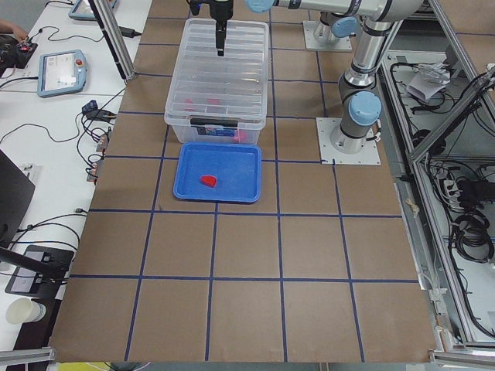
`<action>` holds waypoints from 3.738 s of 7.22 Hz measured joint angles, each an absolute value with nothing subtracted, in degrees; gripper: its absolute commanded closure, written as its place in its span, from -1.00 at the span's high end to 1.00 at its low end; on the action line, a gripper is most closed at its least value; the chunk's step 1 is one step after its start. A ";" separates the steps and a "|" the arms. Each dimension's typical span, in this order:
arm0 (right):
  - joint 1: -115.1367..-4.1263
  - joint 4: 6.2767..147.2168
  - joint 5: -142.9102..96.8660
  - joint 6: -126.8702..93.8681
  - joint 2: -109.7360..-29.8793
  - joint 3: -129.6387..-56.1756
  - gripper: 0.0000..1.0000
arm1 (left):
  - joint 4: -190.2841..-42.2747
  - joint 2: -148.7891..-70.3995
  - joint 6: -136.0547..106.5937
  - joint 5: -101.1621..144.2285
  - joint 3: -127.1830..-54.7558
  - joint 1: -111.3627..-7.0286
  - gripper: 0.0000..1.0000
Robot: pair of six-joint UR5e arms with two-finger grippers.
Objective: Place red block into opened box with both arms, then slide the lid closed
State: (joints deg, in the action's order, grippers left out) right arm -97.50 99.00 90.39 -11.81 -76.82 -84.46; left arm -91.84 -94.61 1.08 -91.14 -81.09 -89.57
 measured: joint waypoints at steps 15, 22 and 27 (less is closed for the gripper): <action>-92.33 103.77 100.24 -10.44 -74.52 -91.06 1.00 | -92.23 -94.87 19.00 -92.51 -84.11 -77.03 1.00; -85.42 103.71 100.24 -7.77 -74.64 -90.71 1.00 | -69.94 -104.46 55.44 -86.02 -95.38 -55.53 1.00; -80.31 103.78 100.23 -3.72 -74.78 -90.51 1.00 | -58.65 -115.10 56.22 -85.86 -97.45 -54.29 1.00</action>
